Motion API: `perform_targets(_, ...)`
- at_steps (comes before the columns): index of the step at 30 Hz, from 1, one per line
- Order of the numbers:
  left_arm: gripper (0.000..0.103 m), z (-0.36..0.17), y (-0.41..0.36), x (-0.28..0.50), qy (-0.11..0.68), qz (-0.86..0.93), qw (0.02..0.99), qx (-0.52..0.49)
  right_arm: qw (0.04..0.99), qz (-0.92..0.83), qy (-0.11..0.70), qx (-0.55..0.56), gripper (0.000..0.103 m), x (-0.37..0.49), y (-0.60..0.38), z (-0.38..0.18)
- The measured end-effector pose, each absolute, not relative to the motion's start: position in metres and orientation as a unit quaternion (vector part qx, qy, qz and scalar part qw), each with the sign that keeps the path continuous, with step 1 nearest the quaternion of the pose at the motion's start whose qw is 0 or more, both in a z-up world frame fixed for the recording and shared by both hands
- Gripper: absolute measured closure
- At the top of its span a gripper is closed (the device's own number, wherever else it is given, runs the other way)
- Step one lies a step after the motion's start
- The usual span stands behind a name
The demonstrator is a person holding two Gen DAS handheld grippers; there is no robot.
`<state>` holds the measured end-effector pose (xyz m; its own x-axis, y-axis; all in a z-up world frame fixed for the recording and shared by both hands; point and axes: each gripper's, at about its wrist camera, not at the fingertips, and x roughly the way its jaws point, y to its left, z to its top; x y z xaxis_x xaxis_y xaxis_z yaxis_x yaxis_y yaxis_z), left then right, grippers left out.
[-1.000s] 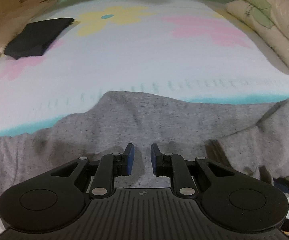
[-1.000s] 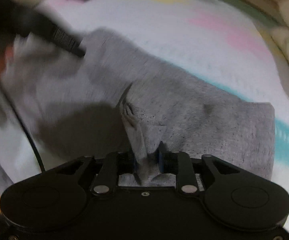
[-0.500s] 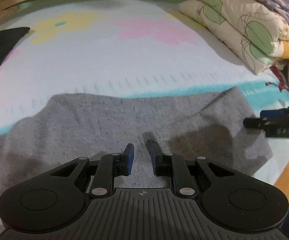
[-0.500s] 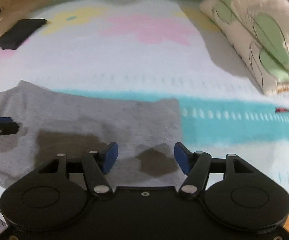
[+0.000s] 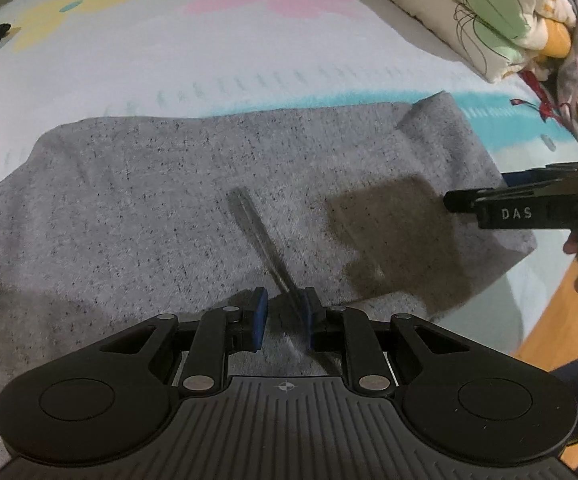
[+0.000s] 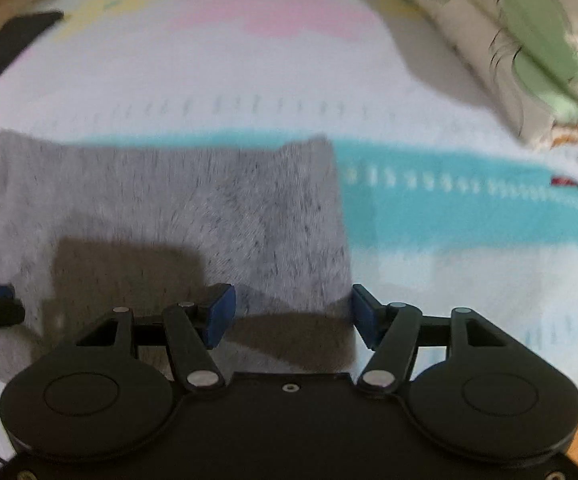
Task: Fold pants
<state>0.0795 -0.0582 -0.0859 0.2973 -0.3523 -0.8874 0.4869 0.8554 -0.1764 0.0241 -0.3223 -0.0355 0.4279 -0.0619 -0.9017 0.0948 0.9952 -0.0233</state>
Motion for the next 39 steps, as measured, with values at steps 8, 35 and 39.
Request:
perform_targets(8, 0.081, -0.092, -0.048, 0.089, 0.546, -0.259, 0.797, -0.009, 0.845, -0.036, 0.533, 0.032, 0.031, 0.024, -0.322, -0.035)
perform_targets(35, 0.093, -0.099, -0.066, 0.090, 0.486, -0.246, 0.836, -0.068, 0.864, -0.040, 0.496, 0.082, 0.031, 0.021, -0.337, -0.008)
perform_targets(39, 0.095, -0.095, -0.064, 0.088, 0.476, -0.241, 0.844, -0.057, 0.870, -0.051, 0.484, 0.085, 0.031, 0.021, -0.341, -0.002)
